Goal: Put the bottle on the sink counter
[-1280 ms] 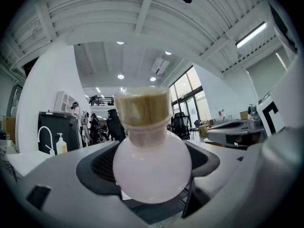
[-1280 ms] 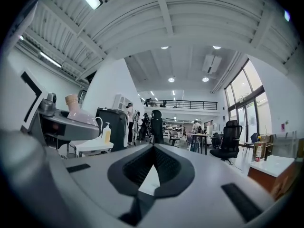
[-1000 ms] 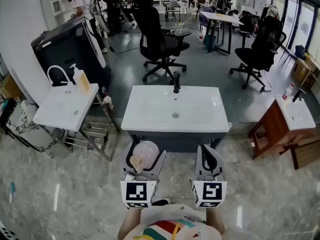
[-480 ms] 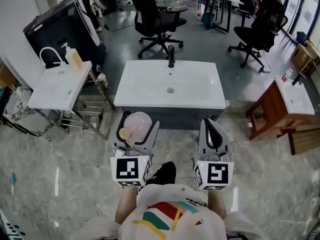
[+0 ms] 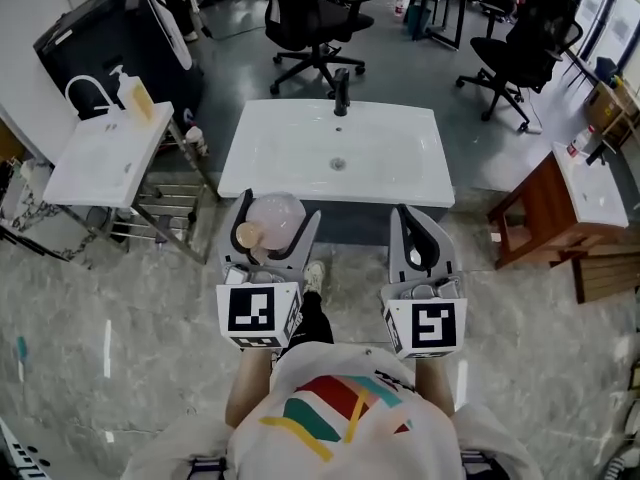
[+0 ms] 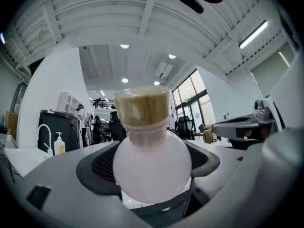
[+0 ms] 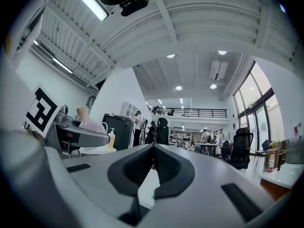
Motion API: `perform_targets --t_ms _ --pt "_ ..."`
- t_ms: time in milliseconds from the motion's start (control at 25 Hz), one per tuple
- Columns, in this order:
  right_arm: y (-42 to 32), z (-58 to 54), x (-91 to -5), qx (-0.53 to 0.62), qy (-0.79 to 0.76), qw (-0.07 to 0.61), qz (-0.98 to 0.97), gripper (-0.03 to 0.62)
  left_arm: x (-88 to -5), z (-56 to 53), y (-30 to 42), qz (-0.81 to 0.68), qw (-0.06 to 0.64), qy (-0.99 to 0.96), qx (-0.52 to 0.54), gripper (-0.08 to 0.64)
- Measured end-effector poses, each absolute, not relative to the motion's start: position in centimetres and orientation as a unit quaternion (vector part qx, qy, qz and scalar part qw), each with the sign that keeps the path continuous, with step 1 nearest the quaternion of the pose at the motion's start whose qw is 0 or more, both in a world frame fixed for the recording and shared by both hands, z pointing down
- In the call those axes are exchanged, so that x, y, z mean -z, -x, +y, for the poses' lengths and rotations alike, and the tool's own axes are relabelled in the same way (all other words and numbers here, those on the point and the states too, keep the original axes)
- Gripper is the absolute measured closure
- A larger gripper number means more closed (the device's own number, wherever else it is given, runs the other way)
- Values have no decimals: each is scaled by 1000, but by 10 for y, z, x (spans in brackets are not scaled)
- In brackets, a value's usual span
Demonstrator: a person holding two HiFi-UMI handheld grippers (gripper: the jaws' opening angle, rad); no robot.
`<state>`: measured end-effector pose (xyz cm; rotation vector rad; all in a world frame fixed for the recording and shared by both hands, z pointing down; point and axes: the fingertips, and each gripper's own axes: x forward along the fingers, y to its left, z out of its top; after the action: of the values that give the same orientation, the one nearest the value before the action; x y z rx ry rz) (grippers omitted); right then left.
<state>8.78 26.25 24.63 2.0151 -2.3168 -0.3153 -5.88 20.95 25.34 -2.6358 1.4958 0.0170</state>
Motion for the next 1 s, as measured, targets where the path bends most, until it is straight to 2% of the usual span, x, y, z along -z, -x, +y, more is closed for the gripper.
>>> perform_targets --t_ms 480,1000 --pt "-100 173 -261 103 -664 52 -739 580 -261 112 42 481 46 875 -13 161" --pt "-104 14 -268 55 -673 69 -734 580 -256 -43 35 462 30 887 -5 161"
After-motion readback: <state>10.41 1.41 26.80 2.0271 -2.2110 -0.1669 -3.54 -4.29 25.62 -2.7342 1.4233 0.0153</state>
